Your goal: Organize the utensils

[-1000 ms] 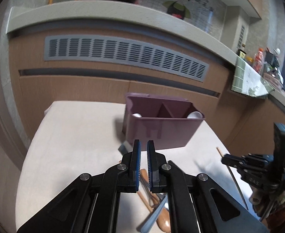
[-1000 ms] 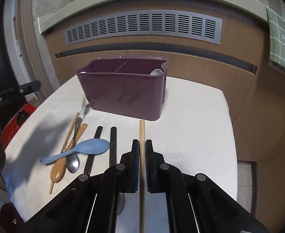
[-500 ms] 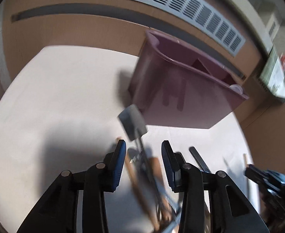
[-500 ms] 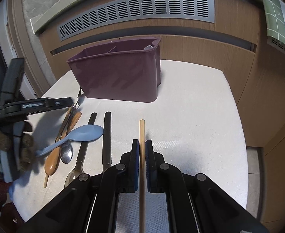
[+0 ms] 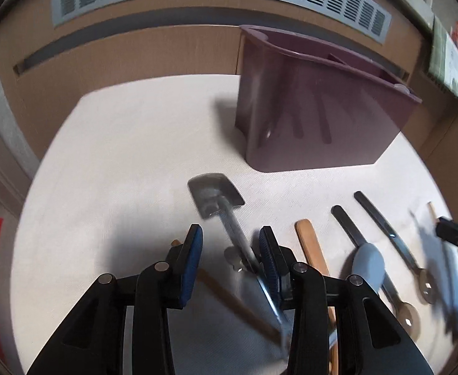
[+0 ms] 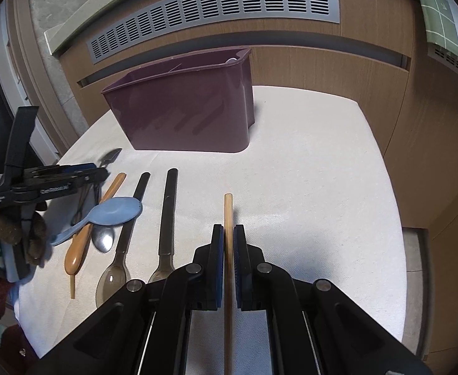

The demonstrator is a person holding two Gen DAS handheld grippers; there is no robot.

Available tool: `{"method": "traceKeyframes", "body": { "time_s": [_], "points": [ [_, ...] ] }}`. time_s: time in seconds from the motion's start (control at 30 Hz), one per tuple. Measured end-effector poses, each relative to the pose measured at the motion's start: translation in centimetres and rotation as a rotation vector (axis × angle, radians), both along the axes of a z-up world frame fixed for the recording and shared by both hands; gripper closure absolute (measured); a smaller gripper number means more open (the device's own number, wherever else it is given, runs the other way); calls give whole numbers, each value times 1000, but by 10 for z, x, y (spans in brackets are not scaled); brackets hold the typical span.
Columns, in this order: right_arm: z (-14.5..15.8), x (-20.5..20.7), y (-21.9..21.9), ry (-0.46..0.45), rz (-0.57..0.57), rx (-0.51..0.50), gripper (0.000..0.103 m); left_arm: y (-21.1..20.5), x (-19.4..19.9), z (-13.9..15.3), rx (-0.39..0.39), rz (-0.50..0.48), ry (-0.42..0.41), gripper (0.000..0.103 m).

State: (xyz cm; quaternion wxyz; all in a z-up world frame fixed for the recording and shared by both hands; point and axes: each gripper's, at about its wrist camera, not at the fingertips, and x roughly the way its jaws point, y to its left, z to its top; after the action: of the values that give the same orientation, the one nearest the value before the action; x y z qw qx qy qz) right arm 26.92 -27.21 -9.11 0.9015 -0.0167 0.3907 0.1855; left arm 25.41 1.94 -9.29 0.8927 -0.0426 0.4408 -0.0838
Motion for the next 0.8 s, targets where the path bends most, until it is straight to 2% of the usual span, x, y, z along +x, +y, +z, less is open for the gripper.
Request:
{"method": "traceKeyframes", "body": {
  "time_s": [0.13, 0.2, 0.27, 0.5, 0.63, 0.73, 0.8],
  "points": [
    [-3, 2, 3, 15, 6, 5, 97, 21, 12, 2, -159, 44, 58, 64],
    [-4, 1, 4, 15, 10, 3, 97, 27, 20, 2, -203, 68, 77, 64],
    [-4, 0, 5, 14, 11, -2, 97, 22, 30, 5, -160, 66, 80, 64],
    [-1, -3, 4, -15, -10, -28, 97, -8, 56, 8, 90, 34, 91, 64],
    [5, -7, 1, -46, -7, 0, 97, -4, 60, 9, 80, 51, 81, 68],
    [13, -10, -6, -60, -9, 50, 97, 9, 45, 16, 9, 73, 51, 70],
    [21, -12, -12, -74, -12, 80, 97, 17, 20, 27, -32, 64, -17, 70]
  ]
}}
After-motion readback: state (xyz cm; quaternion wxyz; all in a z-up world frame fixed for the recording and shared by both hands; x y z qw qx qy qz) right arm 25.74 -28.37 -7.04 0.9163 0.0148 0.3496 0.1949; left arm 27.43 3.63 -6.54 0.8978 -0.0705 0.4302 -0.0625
